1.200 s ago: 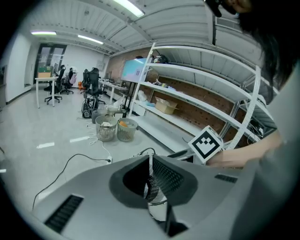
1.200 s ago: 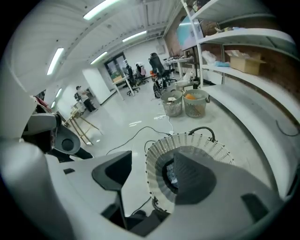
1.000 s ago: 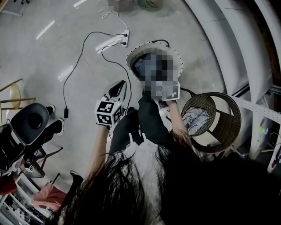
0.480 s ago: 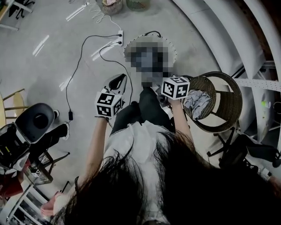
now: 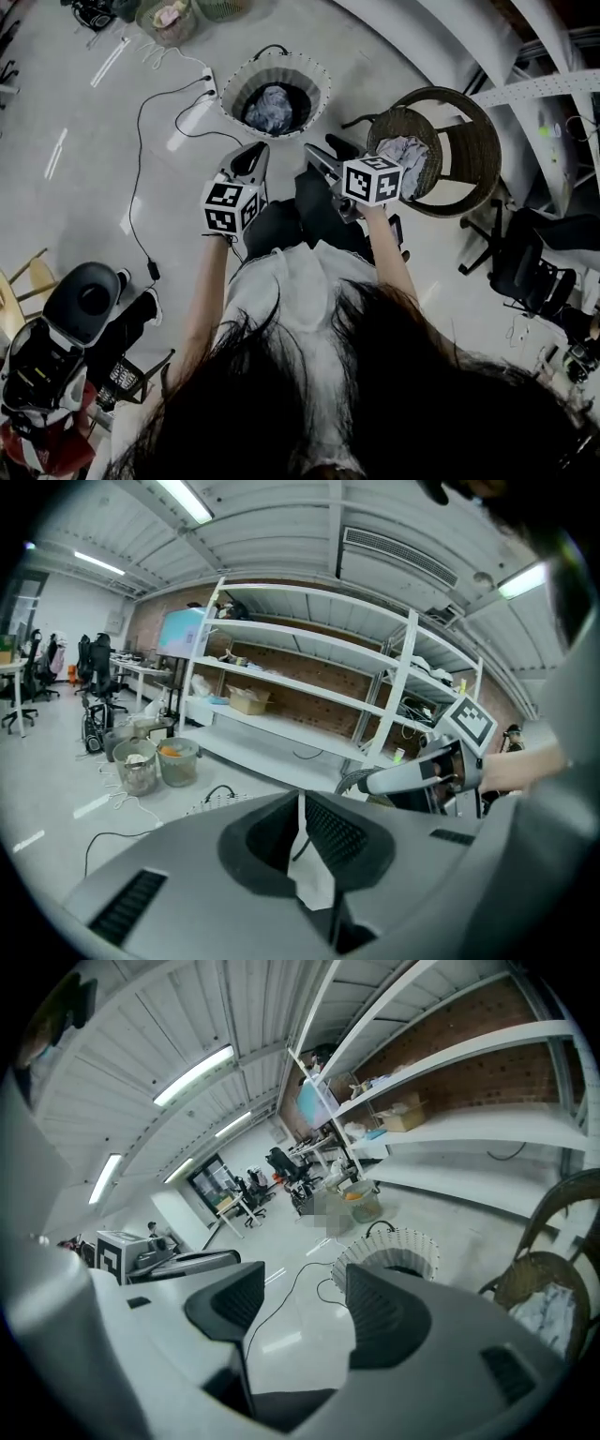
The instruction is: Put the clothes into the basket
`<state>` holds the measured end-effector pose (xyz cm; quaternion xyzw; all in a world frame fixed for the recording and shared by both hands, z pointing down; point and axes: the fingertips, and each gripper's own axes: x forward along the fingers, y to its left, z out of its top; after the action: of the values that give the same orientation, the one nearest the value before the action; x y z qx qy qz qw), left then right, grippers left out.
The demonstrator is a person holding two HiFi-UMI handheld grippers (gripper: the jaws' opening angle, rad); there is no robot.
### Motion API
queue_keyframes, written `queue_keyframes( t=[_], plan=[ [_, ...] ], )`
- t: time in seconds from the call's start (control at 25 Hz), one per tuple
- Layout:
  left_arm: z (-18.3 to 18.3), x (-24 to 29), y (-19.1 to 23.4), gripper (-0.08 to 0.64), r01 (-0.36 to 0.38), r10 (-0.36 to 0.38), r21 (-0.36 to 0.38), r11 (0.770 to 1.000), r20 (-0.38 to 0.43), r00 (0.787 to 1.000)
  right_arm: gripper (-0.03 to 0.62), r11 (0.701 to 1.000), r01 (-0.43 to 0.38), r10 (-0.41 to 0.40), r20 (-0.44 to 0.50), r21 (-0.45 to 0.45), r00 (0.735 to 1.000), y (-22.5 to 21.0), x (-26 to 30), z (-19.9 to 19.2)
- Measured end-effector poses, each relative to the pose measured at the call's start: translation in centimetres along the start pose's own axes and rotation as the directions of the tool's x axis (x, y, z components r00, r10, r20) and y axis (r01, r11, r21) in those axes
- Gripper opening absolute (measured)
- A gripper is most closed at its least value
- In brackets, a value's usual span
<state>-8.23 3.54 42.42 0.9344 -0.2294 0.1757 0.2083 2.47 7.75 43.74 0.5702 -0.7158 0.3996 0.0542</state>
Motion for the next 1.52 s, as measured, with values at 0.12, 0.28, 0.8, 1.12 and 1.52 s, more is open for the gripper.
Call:
queue_keyframes(
  t=[0.12,0.28,0.8,1.12,1.52],
  plan=[
    [0.3,2.0,-2.6,0.025,0.072,-0.072,0.025,0.997,-0.015,0.997,0.27,0.998,0.047,-0.048,0.021,0.031,0.999,-1.6,-2.1,-0.5],
    [0.3,4.4,-6.1,0.025,0.169,-0.167,0.049,0.984,-0.041,0.985,0.217,0.988,0.124,-0.13,0.063,0.088,0.99,-4.0,-5.2,-1.0],
    [-1.4,11.6,-17.2,0.025,0.359,-0.338,0.1,0.928,-0.178,0.924,0.204,0.914,0.281,-0.318,0.089,0.292,0.944,-14.1,-14.5,-5.3],
    [-3.3,16.4,-22.5,0.025,0.391,-0.356,0.097,0.915,-0.259,0.898,0.204,0.871,0.338,-0.383,0.062,0.357,0.922,-21.4,-18.9,-7.3],
    [-5.7,23.7,-27.1,0.025,0.403,-0.346,0.107,0.909,-0.347,0.872,0.236,0.77,0.517,-0.54,-0.05,0.374,0.84,-34.9,-22.0,-11.3]
  ],
)
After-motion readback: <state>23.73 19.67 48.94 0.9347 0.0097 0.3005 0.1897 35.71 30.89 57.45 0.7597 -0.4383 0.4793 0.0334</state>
